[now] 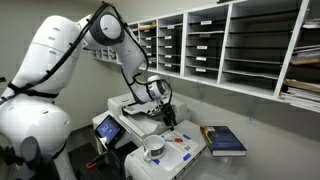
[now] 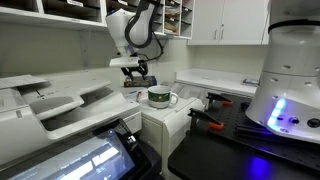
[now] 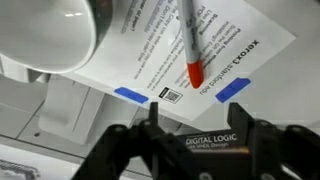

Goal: Remove the marker from the mug and put it on the copier

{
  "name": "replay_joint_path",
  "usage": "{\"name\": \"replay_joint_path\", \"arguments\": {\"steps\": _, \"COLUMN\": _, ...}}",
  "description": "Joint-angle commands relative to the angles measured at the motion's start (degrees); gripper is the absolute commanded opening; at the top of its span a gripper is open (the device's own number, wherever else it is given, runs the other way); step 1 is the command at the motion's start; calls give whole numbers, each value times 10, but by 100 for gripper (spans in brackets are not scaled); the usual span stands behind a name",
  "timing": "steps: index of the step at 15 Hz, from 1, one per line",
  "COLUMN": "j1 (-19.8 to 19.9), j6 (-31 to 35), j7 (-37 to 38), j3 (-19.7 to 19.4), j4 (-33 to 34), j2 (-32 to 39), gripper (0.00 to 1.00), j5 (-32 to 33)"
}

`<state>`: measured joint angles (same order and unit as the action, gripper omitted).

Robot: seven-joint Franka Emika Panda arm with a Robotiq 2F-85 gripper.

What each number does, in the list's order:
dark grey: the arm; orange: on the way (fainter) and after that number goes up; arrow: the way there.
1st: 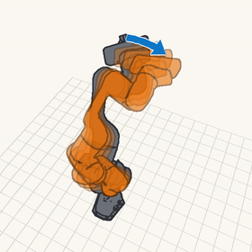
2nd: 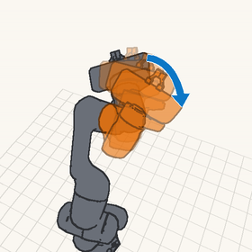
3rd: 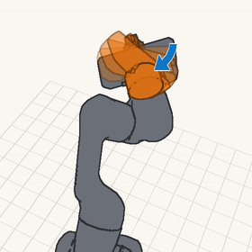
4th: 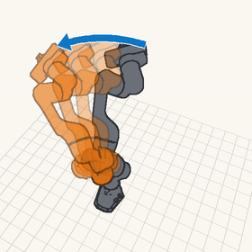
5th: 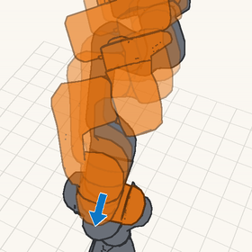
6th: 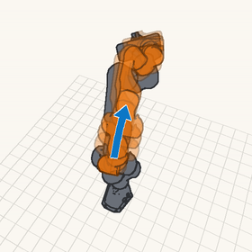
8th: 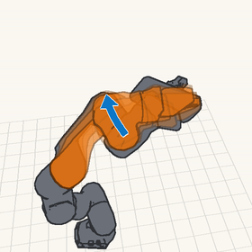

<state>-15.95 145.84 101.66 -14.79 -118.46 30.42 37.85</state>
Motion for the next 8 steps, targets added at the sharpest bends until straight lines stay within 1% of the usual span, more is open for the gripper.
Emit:
{"name": "replay_joint_path", "arguments": {"steps": 1, "j1": 40, "j6": 30, "j7": -92, "j3": 30, "j4": -86, "j2": -98, "gripper": 100, "j5": -33}}
{"name": "replay_joint_path", "arguments": {"steps": 3, "j1": 74, "j6": 17, "j7": -196, "j3": 60, "j4": -132, "j2": -157, "gripper": 100, "j5": -95}}
{"name": "replay_joint_path", "arguments": {"steps": 5, "j1": 101, "j6": -32, "j7": -309, "j3": 82, "j4": -168, "j2": -214, "gripper": 100, "j5": -174}}
{"name": "replay_joint_path", "arguments": {"steps": 6, "j1": 105, "j6": -55, "j7": -336, "j3": 80, "j4": -182, "j2": -240, "gripper": 100, "j5": -187}}
{"name": "replay_joint_path", "arguments": {"steps": 7, "j1": 108, "j6": -72, "j7": -339, "j3": 75, "j4": -192, "j2": -265, "gripper": 100, "j5": -177}}
{"name": "replay_joint_path", "arguments": {"steps": 8, "j1": 115, "j6": -76, "j7": -338, "j3": 74, "j4": -205, "j2": -291, "gripper": 100, "j5": -159}}
